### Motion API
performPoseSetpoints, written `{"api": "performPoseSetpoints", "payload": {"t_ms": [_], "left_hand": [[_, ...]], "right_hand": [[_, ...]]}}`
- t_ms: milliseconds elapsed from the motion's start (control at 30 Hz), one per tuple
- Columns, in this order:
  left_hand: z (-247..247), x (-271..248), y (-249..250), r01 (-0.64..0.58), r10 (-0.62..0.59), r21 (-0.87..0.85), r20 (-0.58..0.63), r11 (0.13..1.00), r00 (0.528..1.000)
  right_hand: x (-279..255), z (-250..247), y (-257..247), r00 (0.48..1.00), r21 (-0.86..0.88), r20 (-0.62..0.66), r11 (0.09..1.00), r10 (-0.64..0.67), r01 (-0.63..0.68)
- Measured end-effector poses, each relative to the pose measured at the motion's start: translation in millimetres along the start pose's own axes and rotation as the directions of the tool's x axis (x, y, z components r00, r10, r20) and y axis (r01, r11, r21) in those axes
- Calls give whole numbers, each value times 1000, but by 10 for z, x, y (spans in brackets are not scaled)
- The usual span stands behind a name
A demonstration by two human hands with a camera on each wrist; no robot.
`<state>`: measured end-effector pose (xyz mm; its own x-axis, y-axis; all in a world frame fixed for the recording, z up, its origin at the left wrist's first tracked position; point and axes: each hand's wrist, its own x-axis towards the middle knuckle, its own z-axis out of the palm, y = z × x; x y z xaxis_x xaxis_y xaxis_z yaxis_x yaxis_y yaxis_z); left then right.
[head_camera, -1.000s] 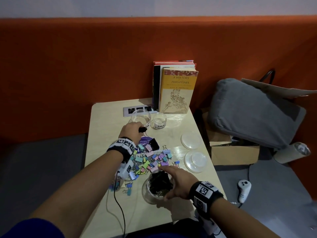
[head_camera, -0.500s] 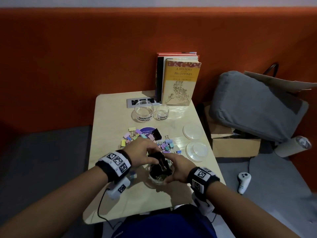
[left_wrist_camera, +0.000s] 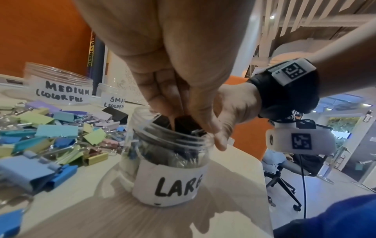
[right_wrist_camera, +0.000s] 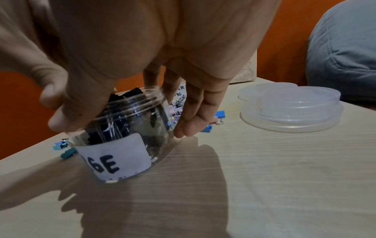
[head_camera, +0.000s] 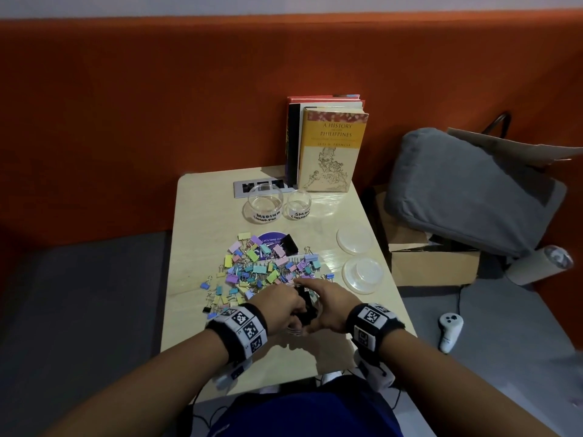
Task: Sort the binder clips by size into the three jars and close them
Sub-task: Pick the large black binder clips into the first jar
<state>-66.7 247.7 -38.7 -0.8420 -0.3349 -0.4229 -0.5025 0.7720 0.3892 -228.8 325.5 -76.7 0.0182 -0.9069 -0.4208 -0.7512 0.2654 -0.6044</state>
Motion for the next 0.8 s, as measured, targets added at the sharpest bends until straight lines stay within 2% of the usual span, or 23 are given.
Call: {"api": "performPoseSetpoints", "payload": {"t_ms": [167, 300, 367, 433, 533, 600, 700, 800], "left_hand": [[6, 6, -1, -14, 18, 57, -59, 998, 998], [-29, 63, -25, 79, -80, -14, -143, 997, 986], [-56, 86, 5, 116, -118, -19, -139, 993, 983], [-62, 76, 54, 95, -90, 41, -106, 995, 990], [12, 60, 91, -40, 47, 155, -39, 987, 998], [30, 45, 92, -87, 91, 190, -17, 978, 996], [-4, 36, 95, -50, 65, 213, -65, 976, 996], [7, 29, 101, 12, 7, 133, -140, 991, 990]], "right_hand": [[0, 7, 10, 1000, -7, 0, 1000, -9, 9], [13, 13, 20, 1000, 16, -15, 1000, -26, 27], [11, 7, 18, 1000, 21, -20, 1000, -21, 22], [10, 11, 15, 1000, 28, -23, 999, -20, 21], [-2, 13, 10, 1000, 23, 3, 1000, -18, 18], [-9, 2, 11, 1000, 15, 13, 1000, -14, 14], [-18, -2, 8, 1000, 3, 15, 1000, -12, 11], [-23, 4, 14, 1000, 11, 8, 1000, -16, 16]]}}
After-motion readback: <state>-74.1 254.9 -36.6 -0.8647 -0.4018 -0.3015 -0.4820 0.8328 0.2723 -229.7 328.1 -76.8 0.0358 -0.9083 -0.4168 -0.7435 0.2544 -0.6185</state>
